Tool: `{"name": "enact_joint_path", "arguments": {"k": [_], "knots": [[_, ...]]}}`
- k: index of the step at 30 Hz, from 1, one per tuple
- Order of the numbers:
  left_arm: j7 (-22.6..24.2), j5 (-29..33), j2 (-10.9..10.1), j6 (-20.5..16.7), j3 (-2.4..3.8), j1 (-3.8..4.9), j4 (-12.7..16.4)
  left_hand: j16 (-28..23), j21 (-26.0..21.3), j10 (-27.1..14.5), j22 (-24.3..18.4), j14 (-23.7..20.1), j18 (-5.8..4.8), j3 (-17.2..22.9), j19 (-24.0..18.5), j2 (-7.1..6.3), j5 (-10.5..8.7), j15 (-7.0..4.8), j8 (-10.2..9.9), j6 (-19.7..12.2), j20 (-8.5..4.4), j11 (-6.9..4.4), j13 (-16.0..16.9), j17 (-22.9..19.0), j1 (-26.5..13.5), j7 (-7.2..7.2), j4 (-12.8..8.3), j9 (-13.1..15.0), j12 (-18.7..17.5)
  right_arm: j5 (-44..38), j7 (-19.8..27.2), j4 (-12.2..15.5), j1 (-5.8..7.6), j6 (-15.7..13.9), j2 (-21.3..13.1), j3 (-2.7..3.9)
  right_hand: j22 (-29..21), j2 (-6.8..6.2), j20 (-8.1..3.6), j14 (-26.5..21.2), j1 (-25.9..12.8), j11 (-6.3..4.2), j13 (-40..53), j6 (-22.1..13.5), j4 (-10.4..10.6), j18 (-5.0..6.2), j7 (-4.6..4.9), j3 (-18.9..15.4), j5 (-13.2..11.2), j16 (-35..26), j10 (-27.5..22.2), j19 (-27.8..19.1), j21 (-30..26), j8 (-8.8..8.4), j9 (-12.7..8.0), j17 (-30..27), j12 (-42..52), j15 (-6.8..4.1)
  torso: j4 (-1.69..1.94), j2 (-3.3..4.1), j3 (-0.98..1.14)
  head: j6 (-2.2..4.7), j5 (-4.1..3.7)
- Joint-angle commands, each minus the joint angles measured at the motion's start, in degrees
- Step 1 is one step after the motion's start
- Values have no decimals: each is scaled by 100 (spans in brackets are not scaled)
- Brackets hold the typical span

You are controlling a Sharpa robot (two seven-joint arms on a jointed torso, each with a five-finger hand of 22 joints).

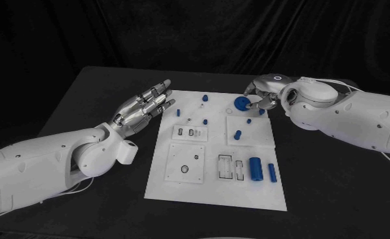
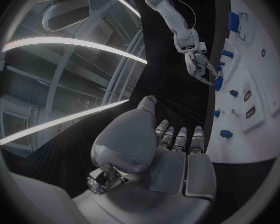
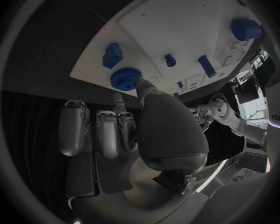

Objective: Assemble the parts on the task board

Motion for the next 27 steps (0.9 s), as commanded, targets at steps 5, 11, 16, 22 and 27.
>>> {"name": "enact_joint_path", "arguments": {"k": [5,11,16,22,27], "knots": [[286,27,15,88,4,8,3,-38,-34,13,-9,-2,40,10,-3,17,39,52,5,-34,50,41,-7,-5,17,17,-34,-2,-20,-14,26,-83,-16,-134,64,3,485,12,35,610,-149,71,1507,65,58,-98,77,-46,-309,15,589,39,3,91,60,1507,20,58,-2,-5,-5,-14,-3],[282,27,27,102,4,8,-1,-38,-34,13,-9,-2,40,10,-3,17,39,52,5,-34,50,41,-7,-5,17,17,-34,-2,-20,-8,48,-168,-41,-142,146,3,487,21,42,610,-160,78,1507,137,57,-96,85,-52,-401,15,589,36,-4,149,100,1507,20,65,-2,-4,-4,-24,-6],[278,27,27,110,4,8,-1,-38,-34,13,-9,-2,40,10,-3,17,39,52,5,-34,50,41,-7,-5,17,17,-34,-2,-20,-7,73,-245,-77,-128,219,3,487,39,46,610,-134,84,1507,191,33,-95,92,-37,-380,15,589,34,-11,191,132,1507,20,69,-4,-4,-5,-30,9],[267,27,20,117,4,8,4,-38,-34,13,-9,-2,39,12,-3,19,39,60,3,-40,56,43,-7,-5,14,18,-39,-3,-20,-6,114,-334,-136,-103,283,3,482,90,56,610,-72,93,1507,238,-56,-89,99,14,0,15,589,21,-39,246,197,1507,20,77,1,-5,-5,-47,13],[260,27,18,125,4,8,7,-38,-34,13,-9,-2,39,13,-3,19,39,63,4,-38,59,44,-7,-5,13,18,-40,-3,-20,-6,144,-381,-176,-73,309,3,480,107,61,610,51,106,1507,311,-222,-84,119,141,712,15,589,11,-67,300,263,1507,20,84,4,-5,-4,-56,20]]}}
